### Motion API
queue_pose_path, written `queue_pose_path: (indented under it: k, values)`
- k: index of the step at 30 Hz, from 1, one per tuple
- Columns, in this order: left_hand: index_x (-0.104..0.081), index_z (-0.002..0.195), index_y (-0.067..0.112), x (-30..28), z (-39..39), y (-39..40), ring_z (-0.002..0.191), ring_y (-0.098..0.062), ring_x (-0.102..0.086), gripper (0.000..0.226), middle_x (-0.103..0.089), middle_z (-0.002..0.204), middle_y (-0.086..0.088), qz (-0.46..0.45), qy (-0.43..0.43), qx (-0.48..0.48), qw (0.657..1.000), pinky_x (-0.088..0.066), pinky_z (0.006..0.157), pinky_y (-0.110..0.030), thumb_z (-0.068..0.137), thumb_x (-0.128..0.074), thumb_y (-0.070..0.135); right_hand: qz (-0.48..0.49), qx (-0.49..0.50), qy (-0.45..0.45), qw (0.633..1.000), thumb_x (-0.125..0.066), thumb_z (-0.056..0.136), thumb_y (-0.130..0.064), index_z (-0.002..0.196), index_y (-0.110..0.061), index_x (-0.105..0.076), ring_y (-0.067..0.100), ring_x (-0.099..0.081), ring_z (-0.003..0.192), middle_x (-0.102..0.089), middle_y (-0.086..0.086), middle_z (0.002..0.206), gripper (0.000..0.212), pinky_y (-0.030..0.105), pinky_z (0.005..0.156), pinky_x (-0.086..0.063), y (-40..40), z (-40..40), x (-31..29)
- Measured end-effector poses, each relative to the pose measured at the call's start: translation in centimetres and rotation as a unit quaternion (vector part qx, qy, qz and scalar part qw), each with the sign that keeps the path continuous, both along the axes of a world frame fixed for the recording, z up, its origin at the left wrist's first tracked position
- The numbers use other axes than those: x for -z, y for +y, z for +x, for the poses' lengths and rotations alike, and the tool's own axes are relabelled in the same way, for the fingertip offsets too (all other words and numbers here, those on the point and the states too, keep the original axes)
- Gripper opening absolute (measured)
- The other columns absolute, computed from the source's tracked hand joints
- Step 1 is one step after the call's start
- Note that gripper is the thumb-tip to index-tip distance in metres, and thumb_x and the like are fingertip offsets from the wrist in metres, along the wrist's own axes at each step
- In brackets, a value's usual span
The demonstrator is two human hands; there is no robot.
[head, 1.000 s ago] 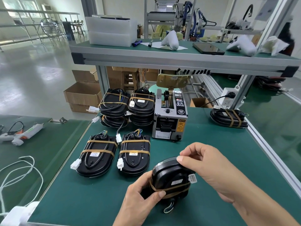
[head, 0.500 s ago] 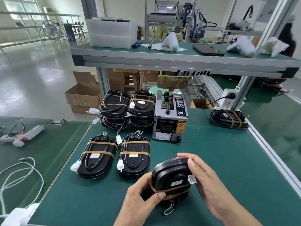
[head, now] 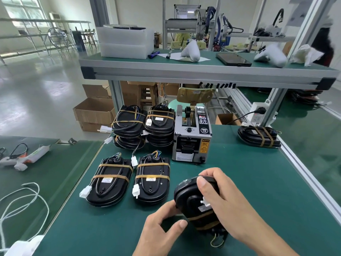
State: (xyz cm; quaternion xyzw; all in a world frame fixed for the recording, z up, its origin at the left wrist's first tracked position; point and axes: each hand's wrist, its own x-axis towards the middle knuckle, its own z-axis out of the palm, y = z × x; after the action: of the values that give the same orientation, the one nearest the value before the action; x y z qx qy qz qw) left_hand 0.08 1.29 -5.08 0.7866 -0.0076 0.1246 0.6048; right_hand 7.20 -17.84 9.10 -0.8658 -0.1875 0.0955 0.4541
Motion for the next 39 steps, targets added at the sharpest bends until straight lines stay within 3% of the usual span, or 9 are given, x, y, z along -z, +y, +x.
queue_pose_path:
  k: [4, 10, 14, 18, 22, 29, 33, 37, 39]
  values:
    - [-0.067, 0.124, 0.058, -0.1, 0.1, -0.3, 0.109, -0.010, -0.076, 0.037, -0.081, 0.110, 0.013, -0.007, 0.002, -0.033, 0.999, -0.052, 0.095, -0.015, 0.088, -0.072, 0.050, 0.036, 0.037, 0.035, 0.998, -0.036, 0.085, -0.087, 0.107, -0.046, -0.056, -0.005, -0.058, 0.103, -0.065, -0.024, 0.106, 0.051, 0.031, 0.091, -0.046, 0.2, 0.2, -0.1]
    - [-0.071, 0.116, 0.039, 0.5, 0.4, -0.2, 0.102, -0.022, -0.077, 0.043, -0.080, 0.105, -0.003, -0.041, 0.001, -0.061, 0.997, -0.056, 0.091, -0.021, 0.086, -0.076, 0.069, 0.007, 0.039, 0.053, 0.998, -0.029, 0.077, -0.093, 0.101, -0.046, -0.054, -0.008, -0.058, 0.093, -0.065, -0.024, 0.100, 0.058, 0.028, 0.082, -0.046, 1.3, 0.1, -0.6]
    - [-0.070, 0.109, 0.040, 0.3, 0.2, -0.3, 0.098, -0.016, -0.076, 0.044, -0.079, 0.102, -0.002, -0.057, 0.006, -0.064, 0.996, -0.054, 0.087, -0.020, 0.084, -0.071, 0.076, -0.026, 0.032, 0.051, 0.998, -0.027, 0.079, -0.092, 0.102, -0.047, -0.051, -0.008, -0.057, 0.093, -0.064, -0.020, 0.100, 0.056, 0.025, 0.081, -0.044, 2.0, 0.0, -1.0]
    - [-0.069, 0.110, 0.039, -0.9, -0.3, -0.4, 0.086, -0.002, -0.070, 0.049, -0.077, 0.096, 0.001, -0.059, -0.006, -0.073, 0.996, -0.048, 0.077, -0.010, 0.089, -0.057, 0.081, -0.052, 0.011, 0.049, 0.997, -0.030, 0.087, -0.086, 0.102, -0.046, -0.050, -0.002, -0.057, 0.096, -0.062, -0.017, 0.103, 0.047, 0.026, 0.081, -0.043, 2.3, -0.3, -1.3]
    - [-0.064, 0.112, 0.028, -1.2, -0.8, -0.2, 0.070, -0.008, -0.051, 0.062, -0.062, 0.075, -0.007, -0.037, -0.013, -0.085, 0.996, -0.039, 0.065, -0.015, 0.096, -0.039, 0.082, -0.066, -0.004, 0.060, 0.996, -0.030, 0.090, -0.082, 0.101, -0.041, -0.051, 0.001, -0.056, 0.093, -0.062, -0.014, 0.101, 0.047, 0.026, 0.079, -0.043, 2.5, -0.4, -1.5]
    - [-0.065, 0.113, 0.027, -1.4, -0.8, -0.6, 0.067, -0.010, -0.047, 0.042, -0.058, 0.072, -0.004, -0.037, -0.028, -0.098, 0.994, -0.039, 0.063, -0.022, 0.104, -0.042, 0.061, -0.060, 0.023, 0.055, 0.996, -0.031, 0.093, -0.079, 0.102, -0.039, -0.051, 0.001, -0.057, 0.101, -0.063, -0.015, 0.104, 0.046, 0.031, 0.090, -0.048, 2.9, -0.8, -1.5]
    - [-0.066, 0.105, 0.025, -1.4, -0.9, -0.7, 0.064, -0.005, -0.047, 0.029, -0.059, 0.070, 0.003, -0.031, -0.048, -0.129, 0.990, -0.040, 0.061, -0.018, 0.105, -0.047, 0.047, -0.071, 0.025, 0.052, 0.996, -0.029, 0.092, -0.081, 0.101, -0.041, -0.051, 0.001, -0.058, 0.099, -0.063, -0.015, 0.103, 0.047, 0.030, 0.086, -0.047, 3.2, -0.6, -1.5]
    - [-0.059, 0.091, 0.021, -0.6, -0.6, -0.6, 0.060, -0.021, -0.047, 0.022, -0.056, 0.067, -0.004, -0.007, -0.034, -0.146, 0.989, -0.044, 0.059, -0.031, 0.109, -0.050, 0.028, -0.060, 0.033, 0.066, 0.995, -0.030, 0.091, -0.081, 0.099, -0.042, -0.053, -0.001, -0.060, 0.094, -0.065, -0.017, 0.101, 0.046, 0.027, 0.081, -0.046, 2.9, -0.2, -1.7]
    - [-0.058, 0.084, 0.023, 0.0, -0.3, -0.2, 0.057, -0.010, -0.050, 0.027, -0.057, 0.062, 0.003, -0.011, -0.021, -0.158, 0.987, -0.047, 0.058, -0.031, 0.109, -0.053, 0.015, -0.054, 0.034, 0.070, 0.995, -0.030, 0.090, -0.082, 0.099, -0.042, -0.054, -0.002, -0.061, 0.092, -0.066, -0.017, 0.098, 0.047, 0.026, 0.079, -0.046, 2.7, 0.0, -1.7]
